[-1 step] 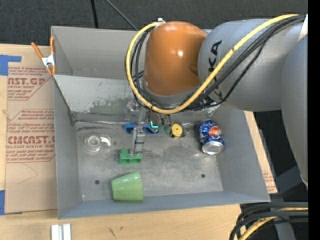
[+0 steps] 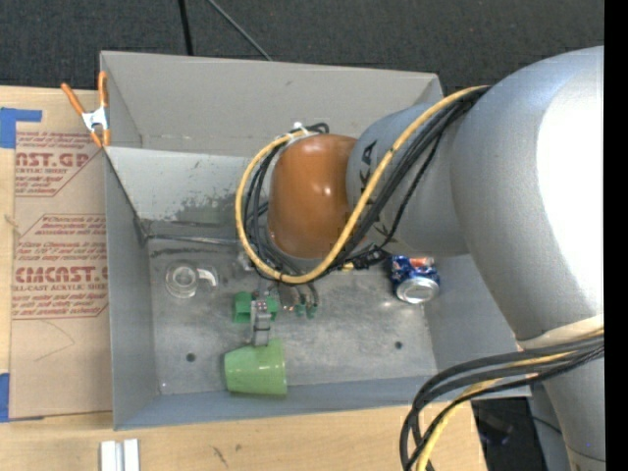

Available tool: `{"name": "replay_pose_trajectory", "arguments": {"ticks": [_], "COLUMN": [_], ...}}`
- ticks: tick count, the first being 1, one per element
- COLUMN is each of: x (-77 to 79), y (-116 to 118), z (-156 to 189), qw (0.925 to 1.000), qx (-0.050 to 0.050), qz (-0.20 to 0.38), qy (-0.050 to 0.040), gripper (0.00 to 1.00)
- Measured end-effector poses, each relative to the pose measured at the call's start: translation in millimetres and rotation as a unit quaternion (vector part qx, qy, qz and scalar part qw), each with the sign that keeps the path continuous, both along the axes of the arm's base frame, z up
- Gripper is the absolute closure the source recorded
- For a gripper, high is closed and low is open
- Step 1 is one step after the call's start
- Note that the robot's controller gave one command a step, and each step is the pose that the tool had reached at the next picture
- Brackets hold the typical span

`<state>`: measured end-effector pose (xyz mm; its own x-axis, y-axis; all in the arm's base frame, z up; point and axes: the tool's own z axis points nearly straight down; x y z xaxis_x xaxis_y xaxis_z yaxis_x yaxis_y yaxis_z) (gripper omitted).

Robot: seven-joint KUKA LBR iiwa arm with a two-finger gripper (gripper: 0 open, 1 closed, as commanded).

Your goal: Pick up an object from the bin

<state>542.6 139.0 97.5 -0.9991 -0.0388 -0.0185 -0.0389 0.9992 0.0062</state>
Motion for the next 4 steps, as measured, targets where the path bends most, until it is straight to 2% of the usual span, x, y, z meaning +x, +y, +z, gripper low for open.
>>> {"name": "replay_pose_trajectory", "arguments": {"ticks": [1, 2, 3, 4], "x": [24.6, 24.3, 23.1, 5.9], "y": [-24, -23, 3, -2], "z": [-27, -27, 83, 257], "qw": [0.9850, 0.9850, 0.9866, 0.9872], "qx": [-0.004, -0.004, -0.004, -0.005], "qz": [0.172, 0.172, 0.163, 0.159], "qy": [0.0057, 0.0061, 0.0030, 0.0022], "gripper": [0.00, 1.00, 1.00, 1.00]}}
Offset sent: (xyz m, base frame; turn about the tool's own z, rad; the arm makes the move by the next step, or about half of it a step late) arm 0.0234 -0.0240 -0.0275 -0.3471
